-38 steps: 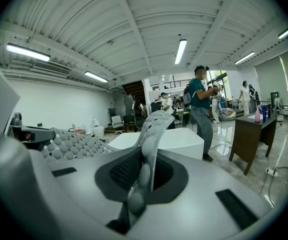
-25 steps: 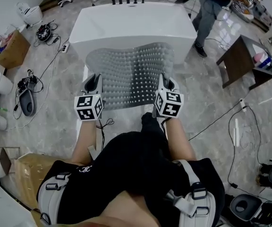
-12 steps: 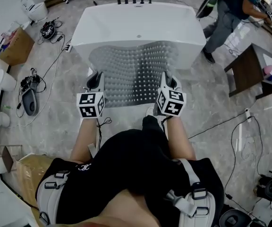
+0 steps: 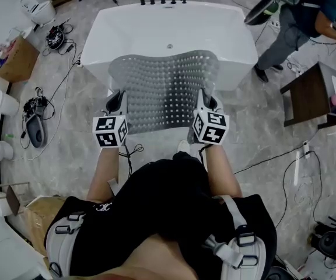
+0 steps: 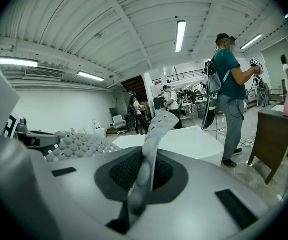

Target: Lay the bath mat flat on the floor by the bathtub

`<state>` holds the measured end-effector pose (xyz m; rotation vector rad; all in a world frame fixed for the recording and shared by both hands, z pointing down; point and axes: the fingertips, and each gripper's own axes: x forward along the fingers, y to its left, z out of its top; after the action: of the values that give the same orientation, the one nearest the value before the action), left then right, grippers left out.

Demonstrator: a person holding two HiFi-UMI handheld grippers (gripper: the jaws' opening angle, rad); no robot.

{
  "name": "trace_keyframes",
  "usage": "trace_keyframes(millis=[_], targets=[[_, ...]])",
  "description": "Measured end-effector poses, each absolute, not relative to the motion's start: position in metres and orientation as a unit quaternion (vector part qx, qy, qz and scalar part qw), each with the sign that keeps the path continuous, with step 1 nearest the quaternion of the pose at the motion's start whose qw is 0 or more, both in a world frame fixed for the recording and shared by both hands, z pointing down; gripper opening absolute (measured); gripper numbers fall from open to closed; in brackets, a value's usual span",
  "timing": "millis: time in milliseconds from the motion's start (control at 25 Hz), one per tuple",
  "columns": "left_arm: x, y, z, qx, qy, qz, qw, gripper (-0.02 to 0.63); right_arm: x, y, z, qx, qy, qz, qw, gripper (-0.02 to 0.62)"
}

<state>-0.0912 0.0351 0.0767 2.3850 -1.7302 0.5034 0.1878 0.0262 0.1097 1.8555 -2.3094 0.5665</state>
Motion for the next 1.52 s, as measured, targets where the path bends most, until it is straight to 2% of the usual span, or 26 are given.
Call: trace_keyframes(millis=[440, 680, 1080, 1360, 1520], targets=[[-0.067, -0.046, 0.101, 0.784, -0.583, 0.190, 0.092, 0.021, 0.222, -0.061, 0.131, 0.607, -0.762, 0.202, 0.099, 0.015], [-0.097, -0.078, 0.125, 0.788, -0.568, 0.207, 0.116, 0.021, 0.203, -0.079, 0.148, 0.612, -0.751, 0.219, 0.116, 0.015], [-0.156, -0.103, 0.168, 0.766, -0.575, 0.232, 0.169, 0.021, 0.209, -0.086, 0.198, 0.623, -0.720, 0.257, 0.166, 0.015], [-0.178, -0.090, 0.234, 0.753, -0.552, 0.272, 0.233, 0.022, 0.211, -0.078, 0.264, 0.605, -0.698, 0.311, 0.225, 0.015], [-0.184, -0.098, 0.291, 0.755, -0.528, 0.259, 0.290, 0.021, 0.201, -0.082, 0.320, 0.590, -0.694, 0.306, 0.277, 0.014]])
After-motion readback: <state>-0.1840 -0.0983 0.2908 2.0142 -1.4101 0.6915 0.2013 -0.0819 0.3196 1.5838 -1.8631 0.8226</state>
